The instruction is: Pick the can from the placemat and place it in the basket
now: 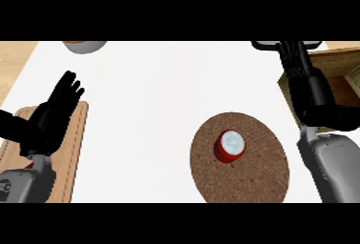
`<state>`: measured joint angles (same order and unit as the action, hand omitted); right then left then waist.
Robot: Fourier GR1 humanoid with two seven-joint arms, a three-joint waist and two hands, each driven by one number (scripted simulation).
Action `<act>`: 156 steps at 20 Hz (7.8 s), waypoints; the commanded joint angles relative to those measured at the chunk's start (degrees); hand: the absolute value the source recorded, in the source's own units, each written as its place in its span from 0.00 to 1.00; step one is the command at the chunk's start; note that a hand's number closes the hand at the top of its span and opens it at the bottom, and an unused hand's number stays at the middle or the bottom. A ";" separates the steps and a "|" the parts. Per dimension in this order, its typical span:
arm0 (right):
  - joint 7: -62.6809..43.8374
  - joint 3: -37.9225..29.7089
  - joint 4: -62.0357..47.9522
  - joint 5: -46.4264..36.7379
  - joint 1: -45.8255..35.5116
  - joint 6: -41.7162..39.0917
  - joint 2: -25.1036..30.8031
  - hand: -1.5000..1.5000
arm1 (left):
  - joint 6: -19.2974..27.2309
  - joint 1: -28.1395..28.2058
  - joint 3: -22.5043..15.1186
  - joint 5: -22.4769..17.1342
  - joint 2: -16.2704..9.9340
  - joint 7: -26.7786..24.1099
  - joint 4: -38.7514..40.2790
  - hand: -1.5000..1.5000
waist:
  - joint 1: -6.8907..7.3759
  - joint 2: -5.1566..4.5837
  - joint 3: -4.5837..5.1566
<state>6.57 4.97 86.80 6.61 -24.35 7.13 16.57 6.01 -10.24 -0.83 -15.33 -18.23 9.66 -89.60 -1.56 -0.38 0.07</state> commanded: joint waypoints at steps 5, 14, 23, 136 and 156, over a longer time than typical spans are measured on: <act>-9.49 2.40 18.96 -6.31 20.89 12.63 -3.34 1.00 | 4.71 6.64 0.99 4.84 2.60 -8.22 -3.63 0.50 | -0.85 1.55 0.05; -22.30 26.35 9.98 -39.98 18.55 35.88 -16.29 0.00 | 5.33 8.86 -3.46 5.48 7.03 -8.87 -5.85 0.50 | 2.43 0.95 0.26; -48.93 16.11 9.69 -65.33 23.27 23.57 -10.05 0.00 | 6.34 10.24 -2.91 6.72 6.63 -9.64 -5.75 0.50 | -1.53 1.78 0.95; -35.46 32.69 1.12 -62.18 18.06 -15.44 -1.86 1.00 | 2.88 8.81 -2.04 12.56 13.90 -7.13 -7.65 0.50 | 1.37 0.35 -0.17; -26.37 5.49 59.82 -27.00 39.33 -12.32 14.34 1.00 | 1.43 11.51 -0.21 12.19 12.39 -8.00 -8.42 0.50 | 0.26 0.71 -0.03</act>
<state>-14.74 15.90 133.71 -28.29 12.14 -1.68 29.45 7.89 1.03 -0.99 -3.09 -5.33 0.62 -97.07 -1.59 0.37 0.04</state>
